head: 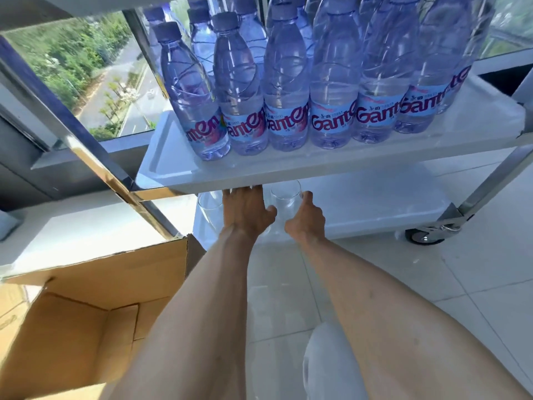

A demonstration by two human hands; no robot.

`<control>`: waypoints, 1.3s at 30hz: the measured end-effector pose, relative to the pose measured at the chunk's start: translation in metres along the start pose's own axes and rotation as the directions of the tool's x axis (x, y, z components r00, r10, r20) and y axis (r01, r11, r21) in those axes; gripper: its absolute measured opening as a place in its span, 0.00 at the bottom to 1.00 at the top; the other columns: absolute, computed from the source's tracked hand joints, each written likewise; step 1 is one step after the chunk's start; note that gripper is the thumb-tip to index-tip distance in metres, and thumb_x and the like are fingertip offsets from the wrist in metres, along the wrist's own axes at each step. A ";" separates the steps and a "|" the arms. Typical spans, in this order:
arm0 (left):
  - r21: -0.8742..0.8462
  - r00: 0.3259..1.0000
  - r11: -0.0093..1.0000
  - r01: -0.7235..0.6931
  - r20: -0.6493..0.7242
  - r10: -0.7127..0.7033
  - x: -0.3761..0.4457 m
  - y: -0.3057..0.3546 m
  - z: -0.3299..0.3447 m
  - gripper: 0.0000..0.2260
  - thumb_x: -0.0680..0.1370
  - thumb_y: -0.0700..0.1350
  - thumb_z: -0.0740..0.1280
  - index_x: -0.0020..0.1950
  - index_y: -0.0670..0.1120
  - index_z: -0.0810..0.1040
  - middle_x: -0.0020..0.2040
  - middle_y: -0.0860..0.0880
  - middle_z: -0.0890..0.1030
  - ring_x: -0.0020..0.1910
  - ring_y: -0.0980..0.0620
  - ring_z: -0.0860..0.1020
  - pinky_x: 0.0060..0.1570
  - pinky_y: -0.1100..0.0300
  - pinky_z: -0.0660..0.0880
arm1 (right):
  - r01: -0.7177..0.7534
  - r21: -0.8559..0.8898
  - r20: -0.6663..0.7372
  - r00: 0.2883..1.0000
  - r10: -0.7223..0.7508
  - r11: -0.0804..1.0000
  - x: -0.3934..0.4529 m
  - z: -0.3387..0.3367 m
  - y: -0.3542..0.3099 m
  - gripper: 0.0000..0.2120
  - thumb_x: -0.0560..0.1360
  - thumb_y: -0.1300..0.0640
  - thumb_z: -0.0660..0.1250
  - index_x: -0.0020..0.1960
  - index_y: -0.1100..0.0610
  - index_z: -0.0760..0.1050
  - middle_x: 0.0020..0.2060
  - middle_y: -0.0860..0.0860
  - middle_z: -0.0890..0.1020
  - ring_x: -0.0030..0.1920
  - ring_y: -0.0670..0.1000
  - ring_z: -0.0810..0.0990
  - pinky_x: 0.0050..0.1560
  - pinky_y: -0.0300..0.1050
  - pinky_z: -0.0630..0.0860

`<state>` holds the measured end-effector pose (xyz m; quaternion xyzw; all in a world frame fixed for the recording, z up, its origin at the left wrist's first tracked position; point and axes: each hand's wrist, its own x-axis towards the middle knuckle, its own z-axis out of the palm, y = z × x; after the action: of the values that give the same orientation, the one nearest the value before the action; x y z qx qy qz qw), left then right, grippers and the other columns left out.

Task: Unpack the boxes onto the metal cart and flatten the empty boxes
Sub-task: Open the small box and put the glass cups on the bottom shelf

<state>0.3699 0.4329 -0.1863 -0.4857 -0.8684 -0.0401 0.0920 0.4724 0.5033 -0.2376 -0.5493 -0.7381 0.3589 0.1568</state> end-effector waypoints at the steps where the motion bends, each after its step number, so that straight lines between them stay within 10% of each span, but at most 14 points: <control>1: 0.023 1.000 1.000 0.002 -0.002 -0.002 -0.005 -0.004 0.002 0.33 0.69 0.54 0.68 0.73 0.47 0.66 0.72 0.46 0.69 0.74 0.44 0.62 0.74 0.49 0.54 | -0.007 -0.014 0.017 1.000 0.007 1.000 -0.001 0.002 0.001 0.31 0.68 0.66 0.69 0.67 0.56 0.62 0.51 0.58 0.80 0.52 0.61 0.80 0.53 0.53 0.79; 20: 0.057 0.999 0.998 0.034 0.016 -0.034 -0.021 -0.033 0.021 0.41 0.70 0.65 0.66 0.76 0.48 0.56 0.75 0.42 0.61 0.75 0.41 0.56 0.72 0.46 0.54 | -0.212 0.033 -0.008 0.977 0.212 0.977 0.001 0.026 0.002 0.40 0.72 0.63 0.68 0.77 0.58 0.49 0.63 0.62 0.71 0.61 0.63 0.75 0.57 0.53 0.74; 26: 0.046 0.933 0.936 0.349 0.073 -0.351 -0.045 -0.036 0.012 0.52 0.68 0.68 0.69 0.79 0.47 0.42 0.77 0.33 0.45 0.77 0.35 0.44 0.73 0.43 0.52 | -0.214 -0.055 -0.003 0.977 0.215 0.975 -0.021 0.025 -0.005 0.30 0.72 0.62 0.68 0.70 0.60 0.58 0.63 0.60 0.68 0.63 0.62 0.72 0.56 0.54 0.75; 39: -0.348 0.840 0.766 0.540 0.160 -0.519 -0.050 -0.027 0.020 0.48 0.75 0.48 0.72 0.78 0.39 0.38 0.79 0.38 0.48 0.76 0.40 0.59 0.68 0.52 0.67 | -0.203 0.011 -0.060 0.977 0.204 0.979 -0.037 0.043 -0.011 0.39 0.70 0.60 0.71 0.73 0.62 0.54 0.62 0.60 0.73 0.60 0.62 0.76 0.55 0.54 0.76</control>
<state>0.3695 0.3802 -0.2154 -0.2305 -0.9473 -0.2184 -0.0426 0.4508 0.4520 -0.2534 -0.6324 -0.6720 0.3578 0.1430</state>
